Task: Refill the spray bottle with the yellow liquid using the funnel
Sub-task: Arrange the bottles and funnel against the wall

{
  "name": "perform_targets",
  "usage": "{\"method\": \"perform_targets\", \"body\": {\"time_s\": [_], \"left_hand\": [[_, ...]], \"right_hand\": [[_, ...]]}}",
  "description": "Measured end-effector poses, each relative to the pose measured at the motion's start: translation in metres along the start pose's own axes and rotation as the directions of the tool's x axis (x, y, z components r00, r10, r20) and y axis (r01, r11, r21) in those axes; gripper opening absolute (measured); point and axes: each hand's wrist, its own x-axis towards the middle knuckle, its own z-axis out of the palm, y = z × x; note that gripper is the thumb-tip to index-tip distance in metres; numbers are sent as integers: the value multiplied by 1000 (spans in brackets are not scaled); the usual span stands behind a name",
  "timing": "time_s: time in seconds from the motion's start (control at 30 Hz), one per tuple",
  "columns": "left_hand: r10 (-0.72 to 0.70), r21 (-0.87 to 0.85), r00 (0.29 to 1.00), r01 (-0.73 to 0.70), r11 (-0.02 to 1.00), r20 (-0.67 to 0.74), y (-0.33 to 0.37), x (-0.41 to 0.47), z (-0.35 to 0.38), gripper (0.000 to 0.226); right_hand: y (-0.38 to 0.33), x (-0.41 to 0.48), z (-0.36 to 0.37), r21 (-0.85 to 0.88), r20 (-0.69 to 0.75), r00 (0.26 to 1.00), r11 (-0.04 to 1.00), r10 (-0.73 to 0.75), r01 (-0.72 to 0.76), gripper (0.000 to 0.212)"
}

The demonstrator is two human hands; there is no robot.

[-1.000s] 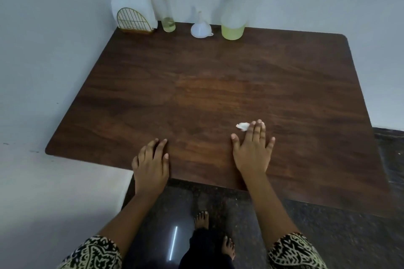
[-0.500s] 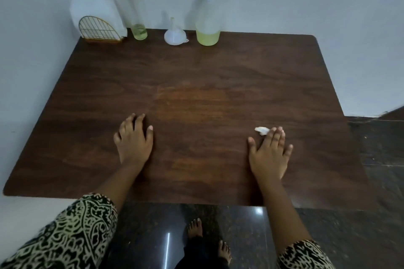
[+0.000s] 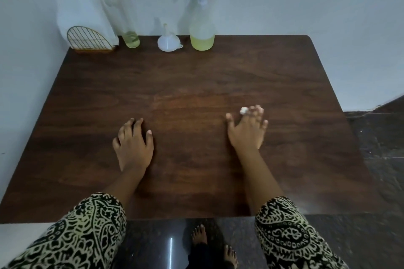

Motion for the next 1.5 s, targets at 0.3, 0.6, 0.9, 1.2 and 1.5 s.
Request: {"method": "perform_targets", "body": {"time_s": [0.3, 0.6, 0.9, 1.2, 1.5], "left_hand": [[7, 7, 1000, -7, 1000, -3, -1, 1, 0, 44], [5, -8, 1000, -5, 1000, -19, -1, 1, 2, 42], [-31, -140, 998, 24, 990, -53, -5, 2, -1, 47], [55, -51, 998, -55, 997, -7, -2, -12, -5, 46], [58, -26, 998, -58, 998, -13, -8, -63, -5, 45]], "right_hand": [[-37, 13, 13, -132, 65, 899, 890, -432, 437, 78], [-108, 1, 24, -22, 135, 877, 884, -460, 467, 75], [-74, -84, 39, -87, 224, 618, 616, -753, 783, 75], [96, -40, -25, -172, 13, 1000, 985, -11, 13, 82], [-8, -153, 23, -76, 187, 821, 825, -540, 560, 77]]}}
